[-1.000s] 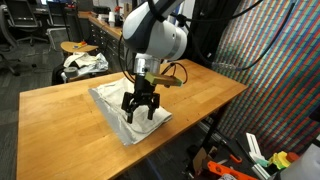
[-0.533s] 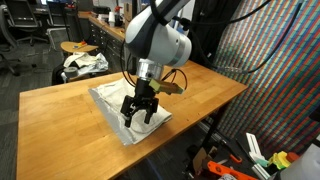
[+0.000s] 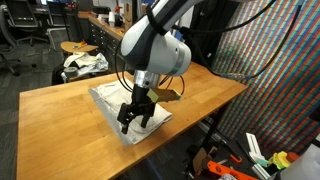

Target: Fold the towel on the table

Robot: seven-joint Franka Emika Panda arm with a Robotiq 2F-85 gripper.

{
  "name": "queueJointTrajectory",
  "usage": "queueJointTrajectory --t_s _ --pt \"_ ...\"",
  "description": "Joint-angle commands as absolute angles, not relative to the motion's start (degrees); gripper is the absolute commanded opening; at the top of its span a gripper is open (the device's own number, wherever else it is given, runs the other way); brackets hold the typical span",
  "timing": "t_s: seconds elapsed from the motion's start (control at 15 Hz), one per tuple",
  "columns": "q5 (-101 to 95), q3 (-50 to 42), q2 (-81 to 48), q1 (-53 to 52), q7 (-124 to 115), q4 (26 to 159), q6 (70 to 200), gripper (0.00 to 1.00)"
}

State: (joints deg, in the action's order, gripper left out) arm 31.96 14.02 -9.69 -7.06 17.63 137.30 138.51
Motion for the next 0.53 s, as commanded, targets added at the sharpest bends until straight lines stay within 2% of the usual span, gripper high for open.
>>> queueJointTrajectory --t_s 0.0,0.47 --pt "32.88 15.01 -8.89 -8.1 18.28 138.48 140.29 1.0" --pt "33.43 16.18 -9.08 -8.78 18.35 138.45 139.44 1.0"
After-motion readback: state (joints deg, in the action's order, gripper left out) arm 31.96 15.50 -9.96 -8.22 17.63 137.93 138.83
